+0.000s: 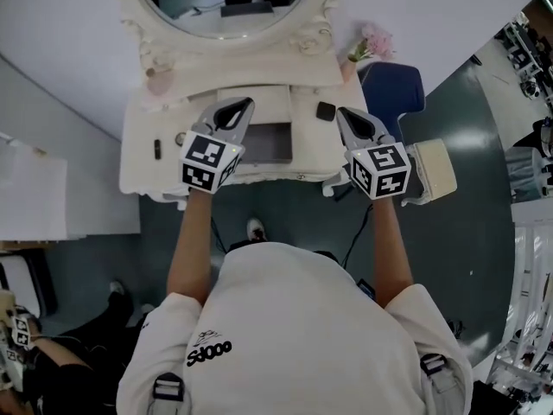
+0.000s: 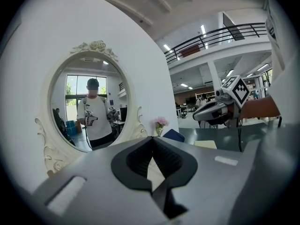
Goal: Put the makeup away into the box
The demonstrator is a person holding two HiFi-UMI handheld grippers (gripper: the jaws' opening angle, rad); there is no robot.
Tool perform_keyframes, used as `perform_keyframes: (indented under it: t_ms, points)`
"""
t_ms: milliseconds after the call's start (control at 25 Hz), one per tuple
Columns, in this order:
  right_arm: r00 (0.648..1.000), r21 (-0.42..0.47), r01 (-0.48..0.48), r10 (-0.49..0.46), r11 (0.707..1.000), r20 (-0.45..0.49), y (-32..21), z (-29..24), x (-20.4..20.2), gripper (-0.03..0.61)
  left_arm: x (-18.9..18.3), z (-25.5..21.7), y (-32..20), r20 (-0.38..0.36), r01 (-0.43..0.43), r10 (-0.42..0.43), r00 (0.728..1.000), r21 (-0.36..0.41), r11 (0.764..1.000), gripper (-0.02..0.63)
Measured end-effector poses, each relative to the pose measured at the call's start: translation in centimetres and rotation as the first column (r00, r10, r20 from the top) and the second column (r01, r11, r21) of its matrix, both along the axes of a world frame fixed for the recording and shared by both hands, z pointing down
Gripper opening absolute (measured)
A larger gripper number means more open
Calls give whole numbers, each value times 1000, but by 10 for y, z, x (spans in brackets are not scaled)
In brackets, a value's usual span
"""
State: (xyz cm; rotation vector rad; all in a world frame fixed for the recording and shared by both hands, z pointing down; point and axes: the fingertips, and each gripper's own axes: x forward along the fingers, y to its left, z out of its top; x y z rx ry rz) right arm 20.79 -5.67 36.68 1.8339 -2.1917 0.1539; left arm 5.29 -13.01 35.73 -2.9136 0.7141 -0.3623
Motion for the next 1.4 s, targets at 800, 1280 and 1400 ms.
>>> perform_keyframes:
  t_ms: [800, 1280, 1400]
  points:
    - [959, -451, 161, -248, 878, -139, -86, 177, 87, 239, 55, 90, -60, 54, 104, -94, 994, -210, 972, 20]
    - [815, -646, 385, -571, 659, -97, -120, 291, 120, 325, 66, 133, -50, 131, 341, -316, 940, -279, 898, 20]
    - [787, -661, 414, -611, 625, -84, -128, 306, 122, 332, 64, 139, -43, 144, 391, -365, 920, -287, 874, 20]
